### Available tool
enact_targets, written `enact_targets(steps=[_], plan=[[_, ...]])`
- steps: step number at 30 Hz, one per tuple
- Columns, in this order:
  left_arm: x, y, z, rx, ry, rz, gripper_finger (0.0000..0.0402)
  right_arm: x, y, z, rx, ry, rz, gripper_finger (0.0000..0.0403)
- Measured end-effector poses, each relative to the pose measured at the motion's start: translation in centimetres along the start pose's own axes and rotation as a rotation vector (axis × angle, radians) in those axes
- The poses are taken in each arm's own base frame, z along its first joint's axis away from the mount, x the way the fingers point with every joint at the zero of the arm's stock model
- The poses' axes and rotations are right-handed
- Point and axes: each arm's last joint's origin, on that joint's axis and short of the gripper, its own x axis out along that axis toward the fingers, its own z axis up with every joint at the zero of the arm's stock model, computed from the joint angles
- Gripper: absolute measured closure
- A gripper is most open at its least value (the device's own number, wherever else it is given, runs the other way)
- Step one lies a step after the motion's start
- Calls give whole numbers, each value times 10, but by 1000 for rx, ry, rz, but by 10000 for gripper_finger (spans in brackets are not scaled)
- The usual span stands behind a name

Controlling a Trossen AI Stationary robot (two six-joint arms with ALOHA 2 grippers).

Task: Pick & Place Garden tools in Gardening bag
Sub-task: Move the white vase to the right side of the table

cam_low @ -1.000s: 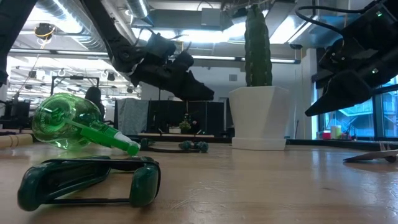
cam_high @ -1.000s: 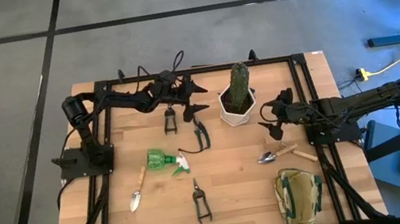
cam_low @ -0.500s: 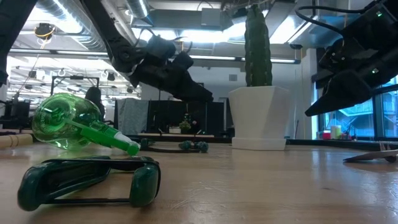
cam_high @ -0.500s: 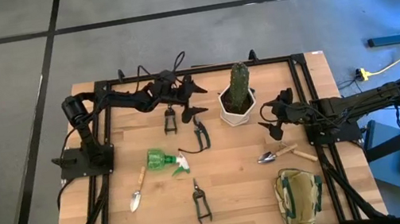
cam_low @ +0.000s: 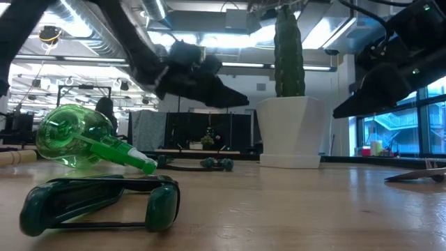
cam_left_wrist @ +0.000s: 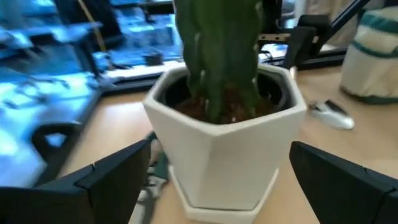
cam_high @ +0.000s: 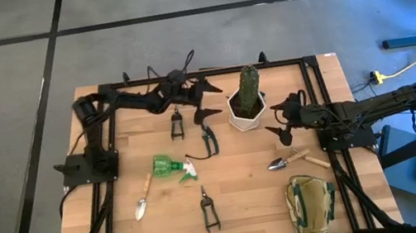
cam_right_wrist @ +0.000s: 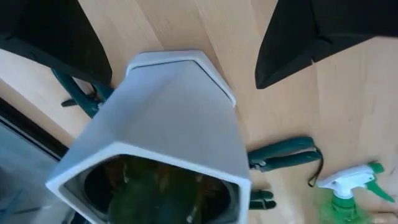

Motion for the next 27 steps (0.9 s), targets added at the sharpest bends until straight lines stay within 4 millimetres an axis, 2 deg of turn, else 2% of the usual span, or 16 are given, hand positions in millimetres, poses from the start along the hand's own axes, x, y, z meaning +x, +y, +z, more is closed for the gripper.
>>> enact_targets(steps=[4, 7, 27], plan=[[22, 18, -20, -76, -31, -132, 21, 5, -5, -14, 72, -49, -49, 4], [30, 24, -16, -92, -74, -171, 23, 8, -8, -25, 98, -114, -37, 4], [45, 10, -13, -84, -32, -109, 24, 8, -13, -16, 78, -189, -67, 4]])
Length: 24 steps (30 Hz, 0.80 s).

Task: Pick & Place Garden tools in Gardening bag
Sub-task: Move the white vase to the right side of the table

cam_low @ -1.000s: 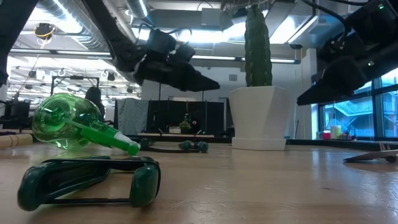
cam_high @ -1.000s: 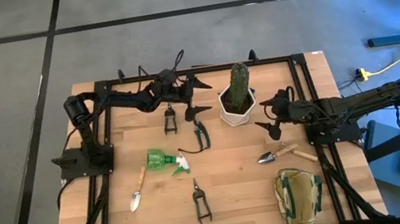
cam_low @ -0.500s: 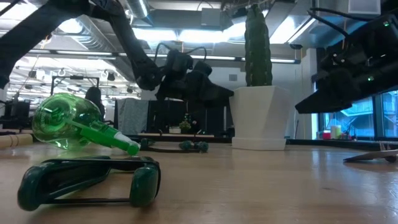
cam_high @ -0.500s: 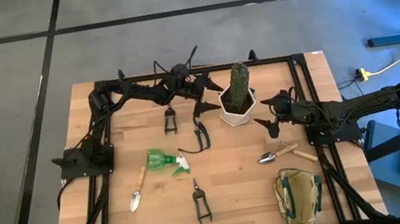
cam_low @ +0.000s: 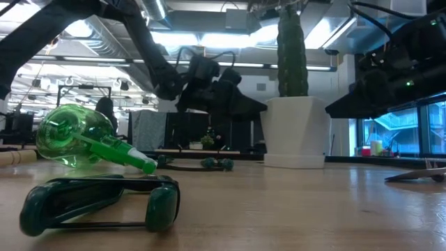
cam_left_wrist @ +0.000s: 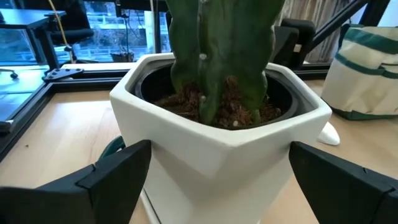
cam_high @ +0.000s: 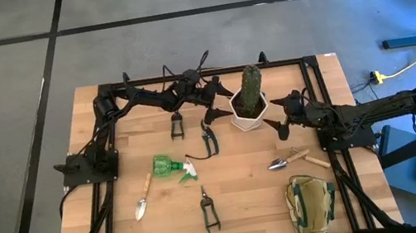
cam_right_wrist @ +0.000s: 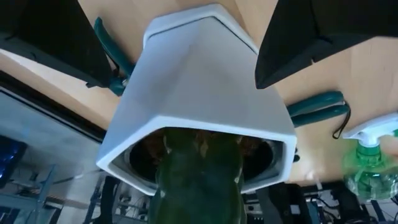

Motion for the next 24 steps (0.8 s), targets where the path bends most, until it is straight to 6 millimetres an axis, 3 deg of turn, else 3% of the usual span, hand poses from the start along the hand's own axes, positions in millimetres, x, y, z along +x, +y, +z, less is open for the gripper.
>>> enact_targets(steps=[8, 24], plan=[[8, -4, 7, 26, -3, -5, 24, 2, -2, 0, -19, 16, 111, 4], [16, -13, 10, 35, -3, 3, 24, 2, -2, 0, 26, 26, 108, 4]])
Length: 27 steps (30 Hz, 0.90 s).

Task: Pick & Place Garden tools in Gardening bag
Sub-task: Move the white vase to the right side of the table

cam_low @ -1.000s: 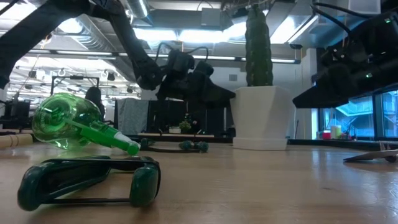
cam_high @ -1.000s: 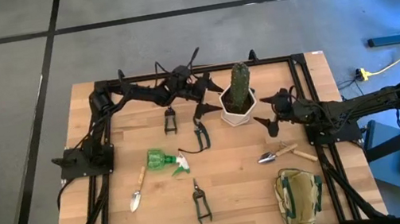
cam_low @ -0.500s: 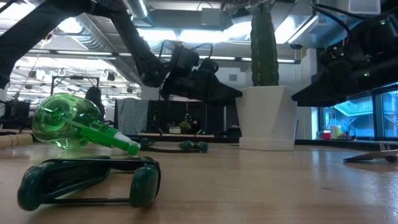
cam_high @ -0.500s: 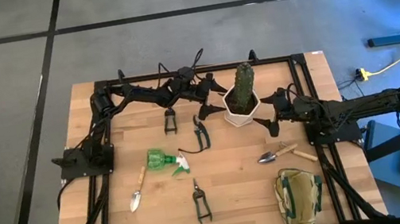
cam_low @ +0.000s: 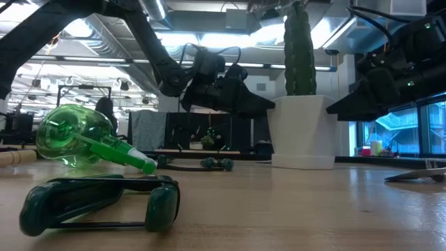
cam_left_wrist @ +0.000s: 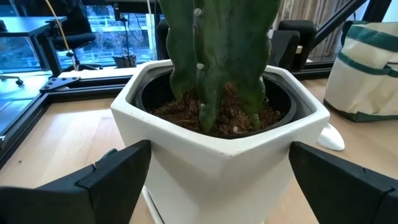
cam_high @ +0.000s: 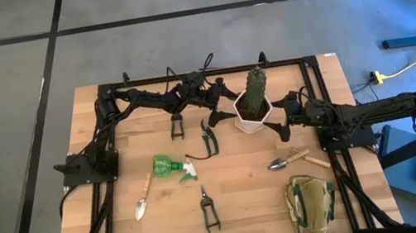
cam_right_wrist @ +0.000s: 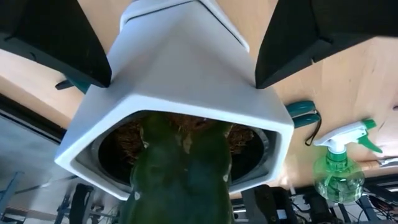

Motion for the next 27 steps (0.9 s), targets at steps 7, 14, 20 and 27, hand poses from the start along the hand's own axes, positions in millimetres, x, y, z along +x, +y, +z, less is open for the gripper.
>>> enact_targets(steps=[7, 14, 20, 27], plan=[[13, 0, 8, 18, -27, -16, 24, 0, 0, -1, 32, 100, -17, 4], [15, 1, 10, 9, -21, -10, 24, -1, 2, 15, 32, 184, -49, 4], [15, 0, 6, -3, 16, -13, 24, -1, 2, 15, 32, 182, -52, 4], [17, -3, 3, -12, 39, -16, 24, -3, 4, 15, 51, 174, -60, 4]])
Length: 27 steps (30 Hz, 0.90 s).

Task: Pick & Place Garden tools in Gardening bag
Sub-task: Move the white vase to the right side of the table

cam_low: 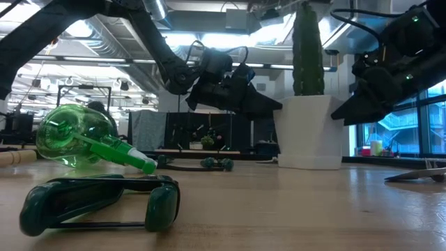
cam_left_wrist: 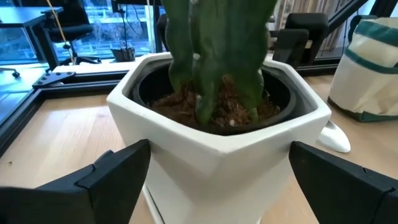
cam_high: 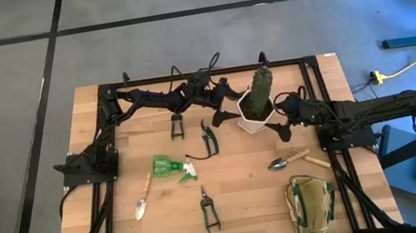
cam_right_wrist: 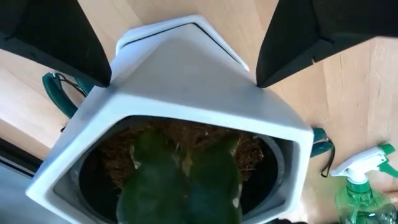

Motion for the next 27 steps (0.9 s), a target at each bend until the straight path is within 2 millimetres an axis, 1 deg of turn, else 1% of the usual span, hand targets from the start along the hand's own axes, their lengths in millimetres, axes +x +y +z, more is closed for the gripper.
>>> enact_targets(steps=[3, 6, 11, 14, 27], plan=[[0, 0, 0, -2, 3, -1, 24, -2, 2, 1, -3, -14, -4, 4], [1, -1, -1, 0, 4, -5, 24, -7, 4, 9, 6, 14, -11, 4], [1, -1, -1, 0, 7, 1, 24, -18, 6, 21, 15, 87, -85, 4], [3, -3, -1, 1, 7, 0, 24, -21, 9, 25, 13, 92, -74, 4], [11, -14, 1, 18, 11, 4, 24, -25, 10, 12, 77, 222, -49, 4]])
